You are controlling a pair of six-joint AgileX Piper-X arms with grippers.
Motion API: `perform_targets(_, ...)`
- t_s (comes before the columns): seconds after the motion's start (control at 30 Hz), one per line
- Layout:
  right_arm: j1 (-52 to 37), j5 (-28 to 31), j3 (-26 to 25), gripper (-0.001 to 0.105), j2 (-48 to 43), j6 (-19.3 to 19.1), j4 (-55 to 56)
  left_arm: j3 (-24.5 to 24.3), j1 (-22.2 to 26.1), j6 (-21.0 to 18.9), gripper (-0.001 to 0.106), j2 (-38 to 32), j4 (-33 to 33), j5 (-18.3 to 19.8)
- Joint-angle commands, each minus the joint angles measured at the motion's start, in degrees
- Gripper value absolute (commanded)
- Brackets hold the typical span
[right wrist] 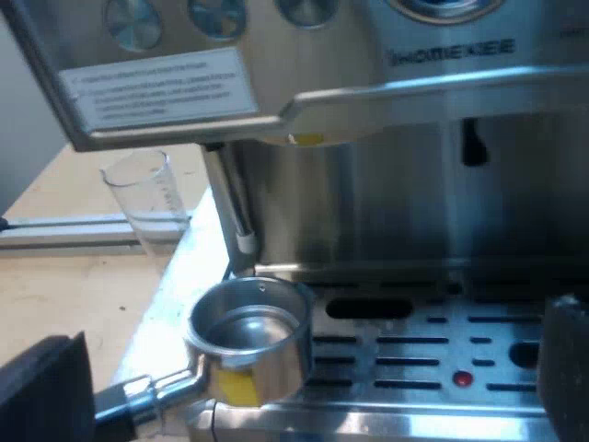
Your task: Put the handle in the coffee machine
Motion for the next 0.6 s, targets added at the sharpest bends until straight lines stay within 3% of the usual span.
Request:
perform_targets(0.03,0.12,0.61,-0.17,0.105,1.13,-4.02,-3.15,-1.66,0.01,0.69,0.0,1.14,-1.6,3.95)
perform_targets(0.1,0.12,0.84,-0.17,0.105,3.56,-9.37,-8.72,-3.0,0.01,1.55,0.0,2.51,-1.56,4.52)
perform_targets(0.17,-0.27,2.66,-0.17,0.105,4.77,-10.76,-11.14,-3.81,0.01,2.36,0.0,3.31,-1.56,4.87)
perform_targets(0.3,-1.14,6.86,-0.17,0.105,6.44,-10.96,-15.26,-4.78,0.01,4.55,0.0,5.15,-1.56,4.86)
perform_targets(0.6,-2.96,6.15,-0.17,0.105,6.74,-10.94,-15.64,-5.63,0.01,4.55,0.0,8.18,-4.5,5.78)
